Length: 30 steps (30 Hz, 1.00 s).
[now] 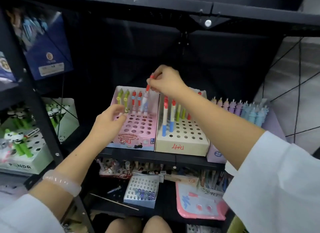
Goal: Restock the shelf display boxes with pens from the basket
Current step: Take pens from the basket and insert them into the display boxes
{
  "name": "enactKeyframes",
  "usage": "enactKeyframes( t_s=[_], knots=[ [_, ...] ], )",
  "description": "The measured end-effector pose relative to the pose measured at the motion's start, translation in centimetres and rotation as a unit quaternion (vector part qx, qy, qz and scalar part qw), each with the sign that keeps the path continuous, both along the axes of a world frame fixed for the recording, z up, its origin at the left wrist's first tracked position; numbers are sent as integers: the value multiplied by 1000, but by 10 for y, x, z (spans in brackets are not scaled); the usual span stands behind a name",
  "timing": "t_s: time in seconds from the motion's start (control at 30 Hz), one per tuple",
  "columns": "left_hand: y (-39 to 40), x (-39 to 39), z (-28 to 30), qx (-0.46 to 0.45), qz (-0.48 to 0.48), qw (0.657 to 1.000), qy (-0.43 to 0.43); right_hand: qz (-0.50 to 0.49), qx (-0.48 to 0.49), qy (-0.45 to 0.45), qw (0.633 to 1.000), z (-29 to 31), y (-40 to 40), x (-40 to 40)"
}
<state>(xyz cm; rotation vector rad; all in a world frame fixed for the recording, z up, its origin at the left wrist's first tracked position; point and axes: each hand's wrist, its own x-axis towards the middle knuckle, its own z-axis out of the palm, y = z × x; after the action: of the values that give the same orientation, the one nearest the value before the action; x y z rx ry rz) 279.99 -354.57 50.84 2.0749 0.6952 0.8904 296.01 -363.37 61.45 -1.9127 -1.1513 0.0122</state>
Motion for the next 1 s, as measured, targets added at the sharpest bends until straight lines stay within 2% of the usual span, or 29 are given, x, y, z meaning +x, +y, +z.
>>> enactKeyframes(
  t_s=[0.27,0.43,0.6,0.73,0.83,0.93,1.0],
  knots=[
    [18,-13,-14,-52,-17,998,-39,-5,-107,-56,993,-14,53,-1],
    [22,-17,-17,-63,-28,996,-57,-1,-233,-111,966,-26,69,-2],
    [21,-16,-17,-72,-34,995,-54,-18,-250,-137,958,-34,79,-9],
    [16,-19,-15,-67,-36,996,-53,-37,-265,-124,955,-35,73,-10],
    [7,-19,-11,-63,-44,996,-56,-35,-225,-108,968,-23,56,-12],
    [-10,-16,-8,-62,-60,994,-68,27,-114,-41,992,-8,23,-25],
    [-26,-11,-8,-61,-81,992,-77,66,-69,-2,995,-3,-10,-35]
  ],
)
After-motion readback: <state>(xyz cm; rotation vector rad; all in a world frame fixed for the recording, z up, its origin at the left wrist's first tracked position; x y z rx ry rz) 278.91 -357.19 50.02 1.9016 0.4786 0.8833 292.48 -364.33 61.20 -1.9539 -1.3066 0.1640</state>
